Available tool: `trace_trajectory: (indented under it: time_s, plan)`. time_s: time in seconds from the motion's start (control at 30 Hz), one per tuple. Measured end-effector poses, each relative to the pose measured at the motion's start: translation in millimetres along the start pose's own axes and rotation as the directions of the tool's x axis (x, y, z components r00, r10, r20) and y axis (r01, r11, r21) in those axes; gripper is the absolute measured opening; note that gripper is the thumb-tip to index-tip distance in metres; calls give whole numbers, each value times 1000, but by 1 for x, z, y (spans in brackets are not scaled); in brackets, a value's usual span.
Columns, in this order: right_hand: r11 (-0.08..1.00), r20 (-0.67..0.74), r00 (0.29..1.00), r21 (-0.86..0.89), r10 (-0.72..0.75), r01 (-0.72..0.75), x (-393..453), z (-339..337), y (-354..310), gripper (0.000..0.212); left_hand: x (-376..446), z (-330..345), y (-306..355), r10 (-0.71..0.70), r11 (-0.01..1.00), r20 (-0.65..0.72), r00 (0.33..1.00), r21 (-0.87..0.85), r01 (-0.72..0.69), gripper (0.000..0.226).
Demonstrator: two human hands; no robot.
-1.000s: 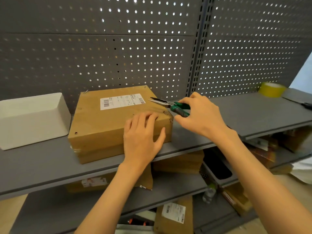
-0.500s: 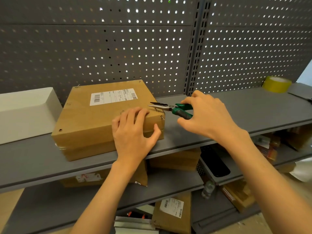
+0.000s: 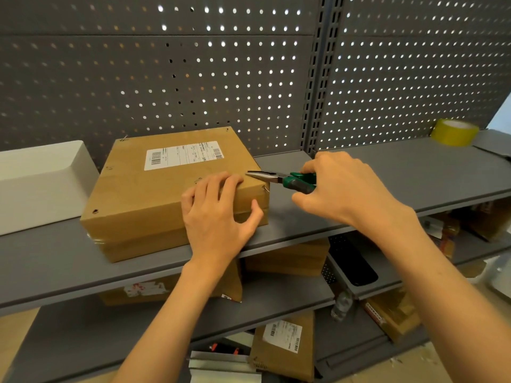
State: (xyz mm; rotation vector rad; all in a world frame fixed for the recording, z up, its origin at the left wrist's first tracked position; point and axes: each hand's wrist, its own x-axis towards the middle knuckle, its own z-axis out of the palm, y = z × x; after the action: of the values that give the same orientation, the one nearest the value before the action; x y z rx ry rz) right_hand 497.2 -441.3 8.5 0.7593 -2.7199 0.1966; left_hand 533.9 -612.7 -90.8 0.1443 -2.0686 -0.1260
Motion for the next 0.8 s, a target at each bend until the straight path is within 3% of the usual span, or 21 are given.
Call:
trace_trajectory:
  time_s: [0.3, 0.57, 0.8]
  plan:
    - [998, 39, 998, 44, 40, -41, 2, -4, 0, 25, 0, 2, 0, -3, 1000, -5, 1000, -11, 3, 40]
    - [1000, 75, 997, 26, 10, -12, 3, -8, 3, 36, -1, 0, 0, 21, 999, 0, 1000, 26, -21, 41]
    - [999, 66, 997, 17, 27, -29, 3, -10, 2, 32, 0, 0, -1, 32, 999, -1, 999, 19, -32, 40]
